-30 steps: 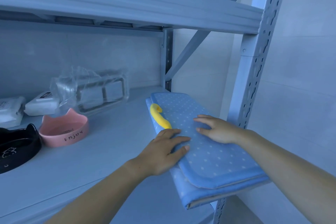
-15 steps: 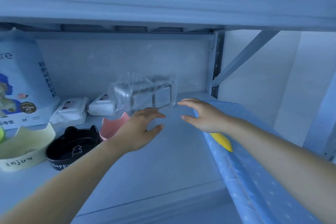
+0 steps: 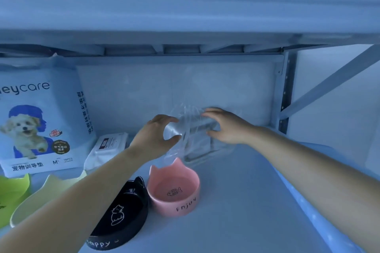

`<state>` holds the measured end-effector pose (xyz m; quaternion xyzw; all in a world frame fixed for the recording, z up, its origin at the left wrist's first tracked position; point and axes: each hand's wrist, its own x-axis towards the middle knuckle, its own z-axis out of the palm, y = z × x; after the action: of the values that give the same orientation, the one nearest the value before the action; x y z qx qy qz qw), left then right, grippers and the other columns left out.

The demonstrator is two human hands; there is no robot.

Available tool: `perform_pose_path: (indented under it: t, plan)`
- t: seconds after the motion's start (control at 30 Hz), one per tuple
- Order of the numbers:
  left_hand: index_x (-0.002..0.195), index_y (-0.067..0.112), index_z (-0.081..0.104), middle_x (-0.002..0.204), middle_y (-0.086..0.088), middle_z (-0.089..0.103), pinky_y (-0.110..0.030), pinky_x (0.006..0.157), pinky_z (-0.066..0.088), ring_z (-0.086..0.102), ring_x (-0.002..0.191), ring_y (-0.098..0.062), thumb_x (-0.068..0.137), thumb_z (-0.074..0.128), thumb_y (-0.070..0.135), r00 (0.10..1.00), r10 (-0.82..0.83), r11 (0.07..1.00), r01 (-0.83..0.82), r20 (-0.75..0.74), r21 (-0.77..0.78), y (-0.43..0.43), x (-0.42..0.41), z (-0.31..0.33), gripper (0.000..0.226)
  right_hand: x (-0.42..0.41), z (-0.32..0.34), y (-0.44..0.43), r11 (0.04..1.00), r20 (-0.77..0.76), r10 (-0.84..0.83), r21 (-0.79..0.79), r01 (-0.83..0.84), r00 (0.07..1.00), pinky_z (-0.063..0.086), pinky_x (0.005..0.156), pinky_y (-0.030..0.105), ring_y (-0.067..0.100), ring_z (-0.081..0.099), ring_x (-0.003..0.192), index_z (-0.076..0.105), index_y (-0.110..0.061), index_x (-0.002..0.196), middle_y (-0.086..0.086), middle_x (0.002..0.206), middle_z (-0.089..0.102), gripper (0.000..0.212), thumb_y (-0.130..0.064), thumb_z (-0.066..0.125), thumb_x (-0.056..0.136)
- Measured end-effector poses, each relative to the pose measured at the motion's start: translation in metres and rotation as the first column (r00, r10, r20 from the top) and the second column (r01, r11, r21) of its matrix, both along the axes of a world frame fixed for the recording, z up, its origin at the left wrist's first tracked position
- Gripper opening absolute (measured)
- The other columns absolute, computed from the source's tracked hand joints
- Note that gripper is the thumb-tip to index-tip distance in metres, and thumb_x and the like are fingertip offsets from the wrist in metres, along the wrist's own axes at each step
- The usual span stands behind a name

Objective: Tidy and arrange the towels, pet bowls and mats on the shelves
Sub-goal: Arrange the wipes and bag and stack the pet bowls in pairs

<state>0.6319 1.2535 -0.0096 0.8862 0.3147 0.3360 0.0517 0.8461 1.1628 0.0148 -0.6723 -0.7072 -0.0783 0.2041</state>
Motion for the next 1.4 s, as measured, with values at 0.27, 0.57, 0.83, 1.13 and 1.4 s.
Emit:
perform_pose_path:
  t: [0.27, 0.57, 0.83, 1.13, 1.4]
  plan:
    - [0.143, 0.032, 0.028, 0.148, 0.008, 0.029, -0.026, 0.1, 0.035, 0.037, 0.131, -0.014, 0.084, 0.06, 0.046, 0.994, -0.016, 0.999, 0.011, -0.108, -0.045, 0.028, 0.019, 0.002, 0.068, 0.017, -0.015, 0.033, 0.998, -0.043, -0.069, -0.009, 0.068, 0.997, 0.025, 0.11, 0.022, 0.013, 0.033, 0.136, 0.041, -0.022, 0.139, -0.003, 0.149, 0.034, 0.049, -0.026, 0.054, 0.092]
    - [0.147, 0.034, 0.013, 0.156, 0.008, 0.011, -0.028, 0.108, 0.023, 0.022, 0.141, -0.014, 0.067, 0.061, 0.07, 0.994, -0.003, 0.932, -0.038, -0.112, -0.361, 0.052, 0.022, 0.0, 0.099, 0.034, -0.022, 0.041, 0.99, -0.058, -0.138, 0.032, 0.14, 0.989, 0.026, 0.11, 0.027, 0.012, 0.029, 0.139, 0.04, -0.031, 0.139, -0.007, 0.151, 0.032, 0.044, -0.03, 0.048, 0.096]
    - [0.144, 0.04, 0.021, 0.15, 0.01, 0.026, -0.031, 0.109, 0.029, 0.034, 0.134, -0.013, 0.073, 0.056, 0.067, 0.991, -0.092, 0.899, 0.041, -0.097, -0.436, 0.07, 0.011, -0.003, 0.083, 0.03, -0.024, 0.034, 0.991, -0.043, -0.129, 0.013, 0.13, 0.991, 0.025, 0.112, 0.026, 0.01, 0.024, 0.14, 0.035, -0.029, 0.142, -0.006, 0.152, 0.028, 0.049, -0.03, 0.049, 0.095]
    - [0.144, 0.039, 0.022, 0.152, 0.012, 0.026, -0.041, 0.113, 0.027, 0.027, 0.139, -0.012, 0.063, 0.042, 0.081, 0.991, -0.066, 0.785, 0.126, 0.121, -0.607, 0.089, 0.015, -0.008, 0.093, -0.024, -0.021, 0.015, 0.926, -0.213, -0.23, 0.254, 0.281, 0.95, 0.023, 0.113, 0.031, 0.014, 0.014, 0.143, 0.034, -0.025, 0.142, -0.001, 0.156, 0.014, 0.051, -0.025, 0.045, 0.093]
    - [0.142, 0.044, 0.024, 0.149, 0.011, 0.032, -0.036, 0.104, 0.038, 0.038, 0.132, -0.017, 0.065, 0.04, 0.081, 0.974, -0.069, 0.694, 0.202, 0.216, -0.691, 0.092, 0.026, -0.019, 0.086, -0.041, -0.032, 0.017, 0.985, -0.492, -0.165, -0.119, 0.122, 0.855, 0.009, 0.111, 0.021, 0.011, 0.005, 0.145, 0.007, -0.019, 0.15, -0.001, 0.156, -0.017, 0.062, -0.046, 0.028, 0.098]
